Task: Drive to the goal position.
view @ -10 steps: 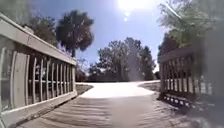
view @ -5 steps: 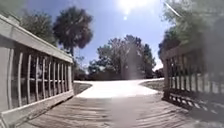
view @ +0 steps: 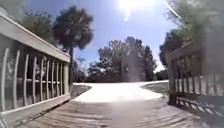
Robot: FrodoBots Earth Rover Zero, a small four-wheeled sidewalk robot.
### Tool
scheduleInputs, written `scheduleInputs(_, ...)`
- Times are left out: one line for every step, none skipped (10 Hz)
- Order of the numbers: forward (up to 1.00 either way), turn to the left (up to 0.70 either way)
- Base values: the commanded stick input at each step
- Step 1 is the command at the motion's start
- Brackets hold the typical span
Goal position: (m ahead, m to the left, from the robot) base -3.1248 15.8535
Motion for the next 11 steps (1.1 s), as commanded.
scheduleInputs(0.45,0.00)
scheduleInputs(0.45,0.00)
scheduleInputs(0.45,0.00)
scheduleInputs(0.45,0.00)
scheduleInputs(0.45,0.00)
scheduleInputs(0.45,0.00)
scheduleInputs(0.45,0.00)
scheduleInputs(0.45,0.00)
scheduleInputs(0.45,0.00)
scheduleInputs(0.45,0.00)
scheduleInputs(0.45,0.00)
